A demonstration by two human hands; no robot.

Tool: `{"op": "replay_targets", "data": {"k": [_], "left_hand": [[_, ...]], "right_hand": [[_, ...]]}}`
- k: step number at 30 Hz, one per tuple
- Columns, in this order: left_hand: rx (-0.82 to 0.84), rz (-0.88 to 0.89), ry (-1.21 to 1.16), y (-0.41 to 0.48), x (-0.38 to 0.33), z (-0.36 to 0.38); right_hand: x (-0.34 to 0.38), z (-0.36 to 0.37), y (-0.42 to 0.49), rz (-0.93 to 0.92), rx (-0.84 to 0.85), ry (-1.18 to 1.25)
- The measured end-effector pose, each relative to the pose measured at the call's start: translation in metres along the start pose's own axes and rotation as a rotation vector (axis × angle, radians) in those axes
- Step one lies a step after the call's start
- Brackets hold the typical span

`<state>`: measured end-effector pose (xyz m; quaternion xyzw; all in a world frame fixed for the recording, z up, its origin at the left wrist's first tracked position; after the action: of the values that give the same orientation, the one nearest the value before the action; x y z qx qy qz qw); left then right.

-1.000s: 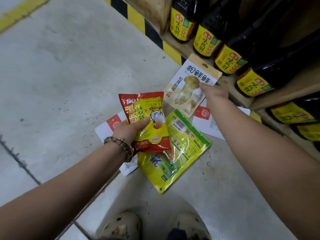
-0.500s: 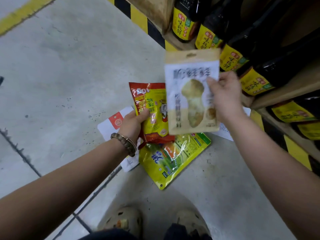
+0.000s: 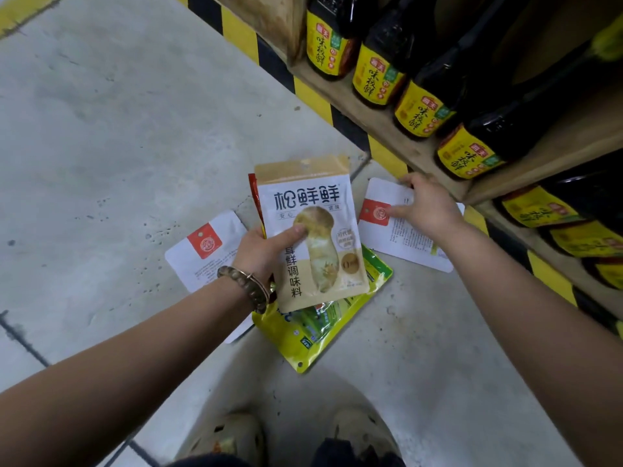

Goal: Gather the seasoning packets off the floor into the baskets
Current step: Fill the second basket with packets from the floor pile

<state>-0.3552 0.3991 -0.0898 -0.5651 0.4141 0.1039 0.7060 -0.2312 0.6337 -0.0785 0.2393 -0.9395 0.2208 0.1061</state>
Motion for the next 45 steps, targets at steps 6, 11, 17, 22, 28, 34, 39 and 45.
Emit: {"op": "replay_targets", "data": {"k": [6, 11, 17, 22, 28, 34, 39, 45], "left_hand": [[0.039, -0.044, -0.010, 0.002, 0.007, 0.007], [0.102, -0.105, 0.002, 0.006, 0.010, 0.010], [0.066, -0.178, 0.004, -0.006, 0.006, 0.010], [0.036, -0.123, 0.136, -0.068, -0.030, 0.007], [0.074, -0.137, 0.308, -0.205, -0.101, 0.017], [0.148, -0.132, 0.512, -0.325, -0.140, 0.053], [0.192, -0.108, 0.614, -0.400, -0.137, 0.110], [0.355, -0.107, 0.641, -0.501, -0.074, 0.221]], "right_hand": [[-0.007, 0.004, 0.008, 0.027, -0.017, -0.188], [-0.023, 0.008, 0.005, 0.141, 0.039, -0.131], [-0.047, -0.032, -0.041, 0.347, -0.234, 0.687], [-0.039, -0.088, -0.115, 0.388, -0.322, 0.915], [-0.032, -0.171, -0.250, 0.532, -0.270, 1.077], [-0.064, -0.250, -0.381, 0.778, -0.380, 1.127], [-0.101, -0.296, -0.453, 0.900, -0.462, 1.281], [-0.207, -0.357, -0.527, 1.020, -0.739, 1.343]]}}
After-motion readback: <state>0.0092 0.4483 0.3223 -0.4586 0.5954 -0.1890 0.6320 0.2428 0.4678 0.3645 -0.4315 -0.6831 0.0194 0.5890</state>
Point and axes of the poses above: each hand's wrist, its own y-axis towards the middle knuckle, its own z-axis out of the palm, x = y × z, the point moved 3 cm from there along y, towards the middle knuckle, and after that the axes turned 7 degrees about -x, right-handed, at the moved point
